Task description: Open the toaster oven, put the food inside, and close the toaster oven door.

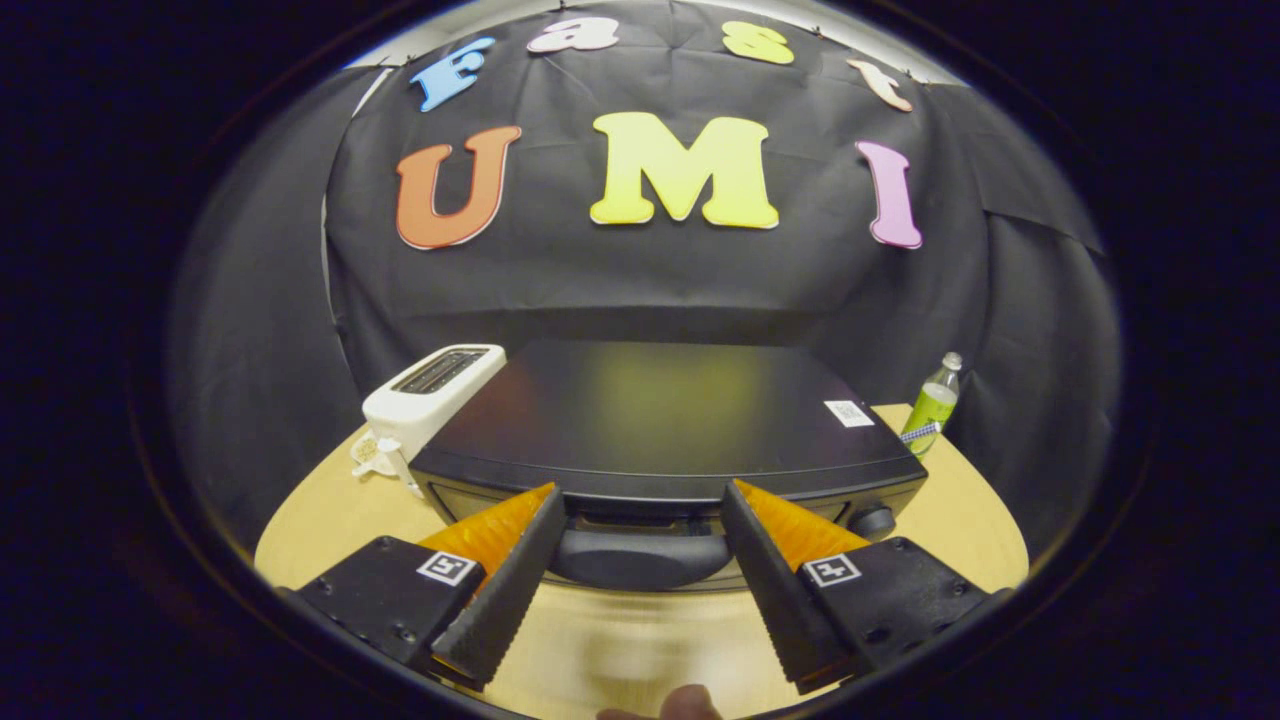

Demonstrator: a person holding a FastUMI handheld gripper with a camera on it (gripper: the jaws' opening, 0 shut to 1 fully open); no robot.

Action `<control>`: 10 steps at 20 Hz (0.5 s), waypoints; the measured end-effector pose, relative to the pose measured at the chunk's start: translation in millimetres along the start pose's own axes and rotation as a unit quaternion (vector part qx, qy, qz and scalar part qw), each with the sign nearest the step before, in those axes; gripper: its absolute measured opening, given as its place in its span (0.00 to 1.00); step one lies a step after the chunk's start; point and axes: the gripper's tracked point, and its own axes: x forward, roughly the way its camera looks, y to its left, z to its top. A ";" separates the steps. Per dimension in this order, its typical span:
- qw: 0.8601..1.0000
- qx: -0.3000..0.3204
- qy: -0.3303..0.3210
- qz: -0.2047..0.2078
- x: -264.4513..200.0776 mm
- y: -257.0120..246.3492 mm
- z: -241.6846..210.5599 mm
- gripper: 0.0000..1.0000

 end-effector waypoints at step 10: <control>0.999 0.017 0.028 0.007 -41.8 3.1 -40.5 1.00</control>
